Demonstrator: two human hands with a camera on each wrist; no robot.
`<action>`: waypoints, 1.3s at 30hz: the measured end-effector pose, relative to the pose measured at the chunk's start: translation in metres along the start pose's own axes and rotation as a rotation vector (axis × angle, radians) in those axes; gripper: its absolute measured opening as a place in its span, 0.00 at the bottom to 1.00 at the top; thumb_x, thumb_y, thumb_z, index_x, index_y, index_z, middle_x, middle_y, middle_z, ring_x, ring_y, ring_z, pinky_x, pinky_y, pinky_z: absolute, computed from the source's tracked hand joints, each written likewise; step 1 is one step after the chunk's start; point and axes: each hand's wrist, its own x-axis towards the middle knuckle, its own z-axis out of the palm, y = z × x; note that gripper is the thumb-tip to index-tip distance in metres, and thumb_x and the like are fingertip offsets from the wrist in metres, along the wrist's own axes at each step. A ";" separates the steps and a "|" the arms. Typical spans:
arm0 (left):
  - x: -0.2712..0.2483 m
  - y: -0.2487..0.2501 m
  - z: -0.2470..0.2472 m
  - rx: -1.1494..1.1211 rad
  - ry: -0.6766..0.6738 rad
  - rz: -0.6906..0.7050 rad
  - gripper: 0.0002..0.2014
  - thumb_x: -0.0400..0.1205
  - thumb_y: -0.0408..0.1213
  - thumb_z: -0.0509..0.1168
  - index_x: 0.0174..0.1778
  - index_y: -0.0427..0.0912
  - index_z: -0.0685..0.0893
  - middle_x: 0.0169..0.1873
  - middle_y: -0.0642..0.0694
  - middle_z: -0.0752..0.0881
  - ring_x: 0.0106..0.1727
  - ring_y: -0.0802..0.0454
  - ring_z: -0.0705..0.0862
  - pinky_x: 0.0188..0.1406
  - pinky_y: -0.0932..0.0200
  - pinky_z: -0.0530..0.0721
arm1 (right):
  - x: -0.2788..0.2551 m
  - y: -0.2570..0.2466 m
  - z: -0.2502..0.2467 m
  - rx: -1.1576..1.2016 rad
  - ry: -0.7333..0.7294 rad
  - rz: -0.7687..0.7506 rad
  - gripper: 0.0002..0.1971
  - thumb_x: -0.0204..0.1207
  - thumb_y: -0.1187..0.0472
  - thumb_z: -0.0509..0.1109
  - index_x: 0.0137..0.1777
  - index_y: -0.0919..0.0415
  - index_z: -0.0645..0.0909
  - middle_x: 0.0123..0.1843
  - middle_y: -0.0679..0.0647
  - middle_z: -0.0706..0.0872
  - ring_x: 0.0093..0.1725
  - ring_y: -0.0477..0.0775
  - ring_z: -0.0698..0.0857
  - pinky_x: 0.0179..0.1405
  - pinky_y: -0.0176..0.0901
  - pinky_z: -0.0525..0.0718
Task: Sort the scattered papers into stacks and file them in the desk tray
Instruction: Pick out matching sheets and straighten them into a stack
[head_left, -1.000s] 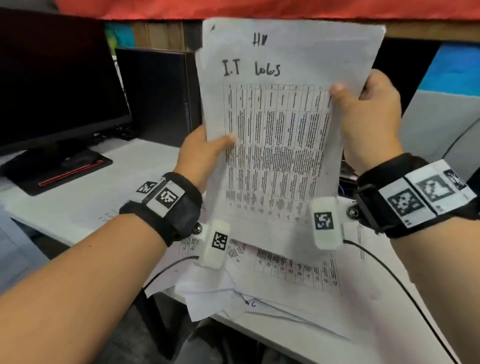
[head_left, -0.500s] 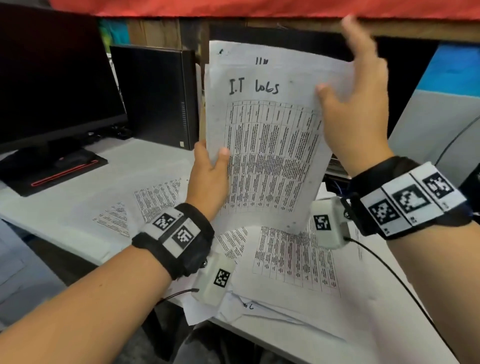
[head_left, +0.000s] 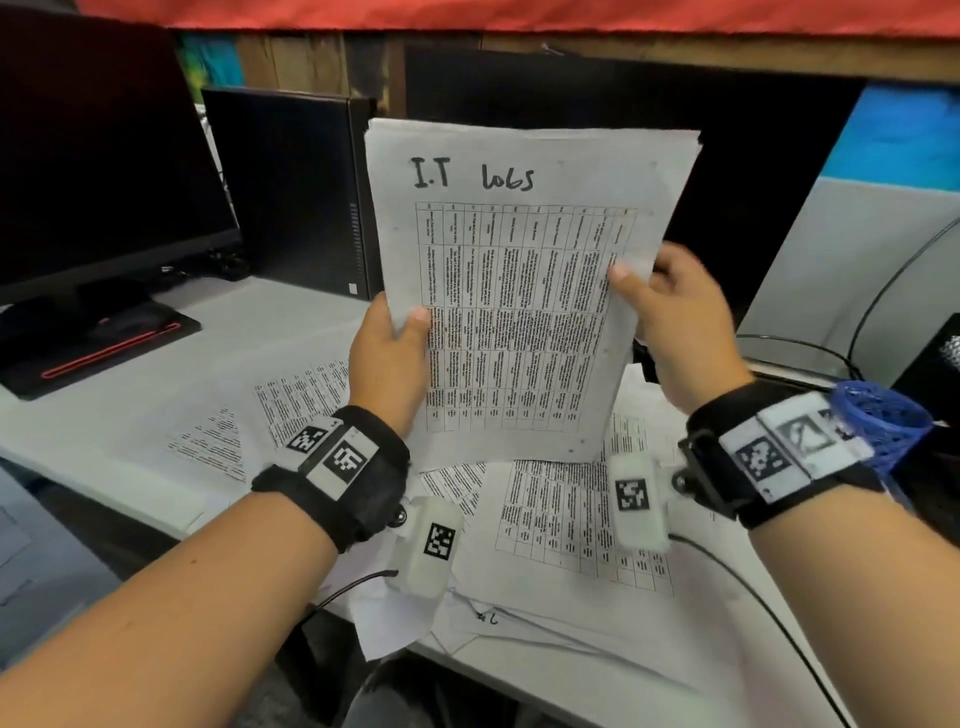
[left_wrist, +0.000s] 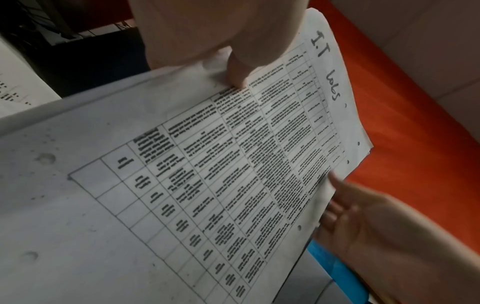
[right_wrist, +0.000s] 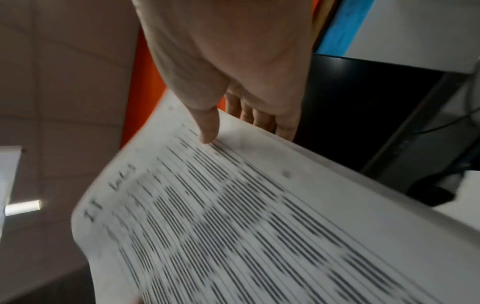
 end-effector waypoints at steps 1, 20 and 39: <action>0.001 0.001 0.000 -0.006 -0.006 -0.002 0.10 0.86 0.36 0.58 0.58 0.56 0.77 0.52 0.61 0.84 0.56 0.60 0.82 0.62 0.56 0.79 | -0.007 0.012 0.000 -0.024 -0.026 0.044 0.15 0.81 0.60 0.66 0.67 0.59 0.78 0.58 0.46 0.87 0.52 0.41 0.87 0.44 0.32 0.84; -0.045 -0.022 0.022 0.087 -0.039 -0.122 0.10 0.88 0.39 0.55 0.64 0.49 0.73 0.40 0.62 0.77 0.40 0.68 0.76 0.34 0.69 0.72 | -0.064 0.048 -0.001 -0.264 -0.041 0.252 0.19 0.84 0.71 0.51 0.68 0.52 0.71 0.54 0.53 0.84 0.43 0.47 0.82 0.37 0.37 0.83; -0.075 0.009 0.040 0.091 -0.388 -0.180 0.11 0.87 0.41 0.55 0.64 0.51 0.76 0.48 0.58 0.85 0.46 0.62 0.83 0.37 0.64 0.80 | -0.093 0.031 -0.092 -0.474 -0.037 0.342 0.14 0.83 0.65 0.59 0.68 0.57 0.73 0.57 0.49 0.82 0.53 0.50 0.79 0.41 0.38 0.74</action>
